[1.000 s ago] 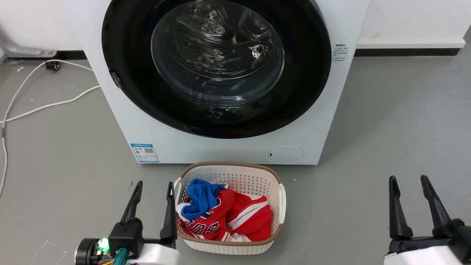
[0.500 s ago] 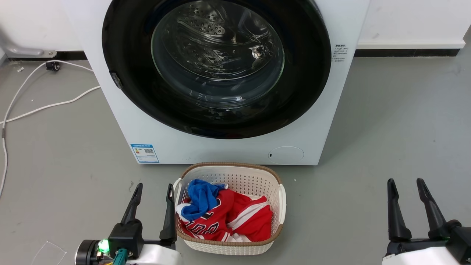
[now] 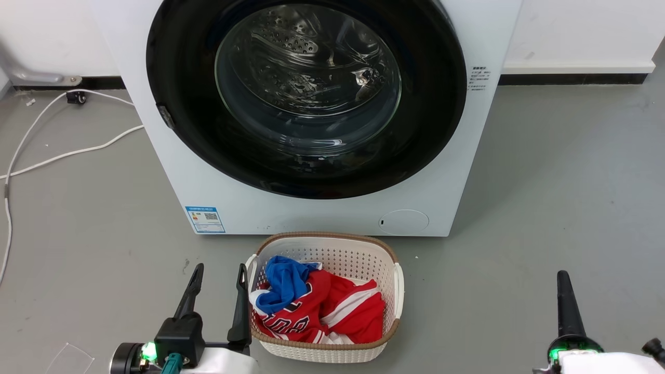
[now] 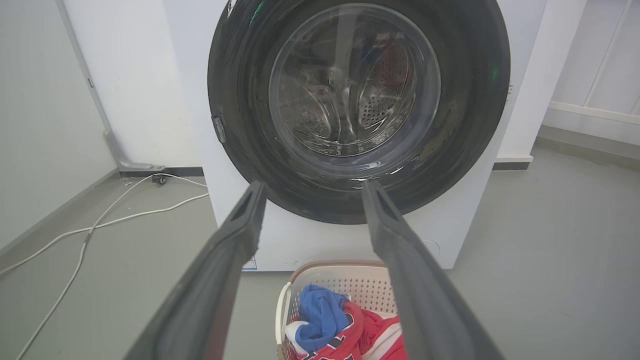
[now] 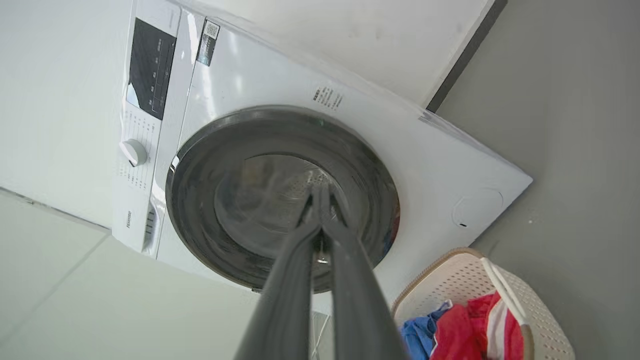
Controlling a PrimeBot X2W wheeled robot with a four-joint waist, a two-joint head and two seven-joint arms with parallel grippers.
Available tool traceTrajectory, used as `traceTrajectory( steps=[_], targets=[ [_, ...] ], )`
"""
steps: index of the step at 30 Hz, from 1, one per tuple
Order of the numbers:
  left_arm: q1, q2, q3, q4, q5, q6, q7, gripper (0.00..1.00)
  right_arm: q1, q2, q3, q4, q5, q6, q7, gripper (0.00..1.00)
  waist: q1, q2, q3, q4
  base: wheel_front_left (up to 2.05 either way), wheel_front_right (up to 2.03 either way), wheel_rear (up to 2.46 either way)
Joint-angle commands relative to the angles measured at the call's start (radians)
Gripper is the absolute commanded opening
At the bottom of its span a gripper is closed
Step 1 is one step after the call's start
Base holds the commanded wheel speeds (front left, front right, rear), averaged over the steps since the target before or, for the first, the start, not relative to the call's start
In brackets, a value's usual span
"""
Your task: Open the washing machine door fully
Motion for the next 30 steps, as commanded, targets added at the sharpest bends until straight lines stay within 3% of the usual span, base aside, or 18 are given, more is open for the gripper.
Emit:
traceTrajectory(
  steps=[1,4,5,6,12,19,30],
  targets=[
    [0.011,-0.002,0.000,0.003,-0.005,0.002,-0.003,1.00,-0.021,-0.003,0.003,0.002,0.122,0.000,-0.002,0.00,0.0000,0.0000,0.000,0.001,0.00,0.00,0.00],
    [0.013,-0.002,0.000,0.004,-0.007,0.004,-0.003,1.00,-0.026,-0.002,-0.006,-0.008,0.303,0.000,-0.002,0.00,0.0000,0.0000,0.000,0.002,0.00,0.00,0.00],
    [0.013,-0.002,0.000,0.004,-0.007,0.004,-0.003,1.00,-0.026,-0.002,-0.006,-0.008,0.303,0.000,-0.002,0.00,0.0000,0.0000,0.000,0.002,0.00,0.00,0.00],
    [0.013,-0.002,0.000,0.005,-0.010,0.005,-0.003,1.00,-0.032,-0.002,0.003,-0.023,0.403,0.000,-0.002,0.00,0.0000,0.0000,0.000,0.003,0.00,0.00,0.00],
    [0.012,-0.002,0.001,0.006,-0.014,0.008,-0.003,1.00,-0.021,-0.003,0.011,-0.082,0.572,0.000,0.046,0.00,0.0000,0.0000,0.004,0.003,0.00,0.00,0.00],
    [0.009,-0.002,0.004,-0.001,-0.012,0.010,-0.003,1.00,0.006,-0.022,-0.021,-0.131,0.577,0.000,0.185,0.00,0.0000,0.0000,0.009,0.005,0.00,0.00,0.00],
    [0.008,-0.002,0.007,-0.002,-0.009,0.013,-0.003,1.00,0.027,-0.012,-0.043,-0.145,0.536,0.000,0.238,0.00,0.0000,0.0000,0.014,0.006,0.00,0.00,0.00]
  ],
)
